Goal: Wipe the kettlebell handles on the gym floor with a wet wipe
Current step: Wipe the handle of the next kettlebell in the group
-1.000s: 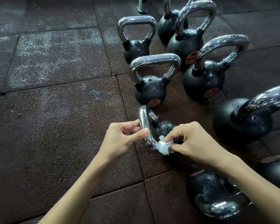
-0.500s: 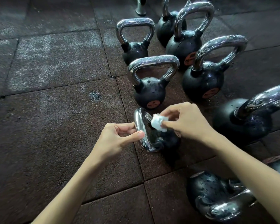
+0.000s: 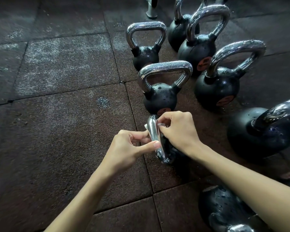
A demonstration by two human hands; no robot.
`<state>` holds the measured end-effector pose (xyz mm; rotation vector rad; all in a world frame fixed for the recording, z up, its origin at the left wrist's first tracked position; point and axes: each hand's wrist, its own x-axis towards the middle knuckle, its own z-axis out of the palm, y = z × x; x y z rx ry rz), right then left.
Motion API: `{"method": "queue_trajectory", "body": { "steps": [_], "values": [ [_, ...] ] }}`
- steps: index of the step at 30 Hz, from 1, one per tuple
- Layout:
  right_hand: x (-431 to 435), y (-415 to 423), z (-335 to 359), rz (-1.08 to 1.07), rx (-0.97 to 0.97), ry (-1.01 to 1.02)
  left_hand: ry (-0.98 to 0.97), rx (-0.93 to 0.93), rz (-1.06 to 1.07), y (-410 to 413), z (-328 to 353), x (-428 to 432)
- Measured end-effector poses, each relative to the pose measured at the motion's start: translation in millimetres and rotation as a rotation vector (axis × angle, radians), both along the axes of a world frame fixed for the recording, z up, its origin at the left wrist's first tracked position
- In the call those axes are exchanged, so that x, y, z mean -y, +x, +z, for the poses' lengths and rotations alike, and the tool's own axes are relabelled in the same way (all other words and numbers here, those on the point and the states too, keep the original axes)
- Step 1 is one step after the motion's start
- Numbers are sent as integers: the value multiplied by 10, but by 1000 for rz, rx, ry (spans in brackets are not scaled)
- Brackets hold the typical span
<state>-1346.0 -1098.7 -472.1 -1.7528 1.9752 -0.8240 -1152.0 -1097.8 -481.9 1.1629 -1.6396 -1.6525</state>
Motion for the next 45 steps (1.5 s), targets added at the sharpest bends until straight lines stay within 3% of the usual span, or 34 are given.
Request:
{"method": "queue_trajectory", "body": {
  "steps": [7,13,18,23,32,39,45],
  "values": [
    [-164,-126,46,-55,298,119,-8,40,-40,28,18,-1],
    [-57,-125,51,-127,396,161,-29,32,-53,21,10,12],
    [-230,-130,86,-40,512,301,-50,48,-59,82,-2,39],
    [-171,-117,111,-51,506,249,-67,52,-78,47,2,34],
    [-363,-204,216,114,678,476,-103,86,-92,43,27,37],
    [-261,-320,387,413,485,636,-104,91,-75,41,64,-1],
    [-262,-336,290,381,550,618,-119,111,-34,46,85,-41]
  ]
}}
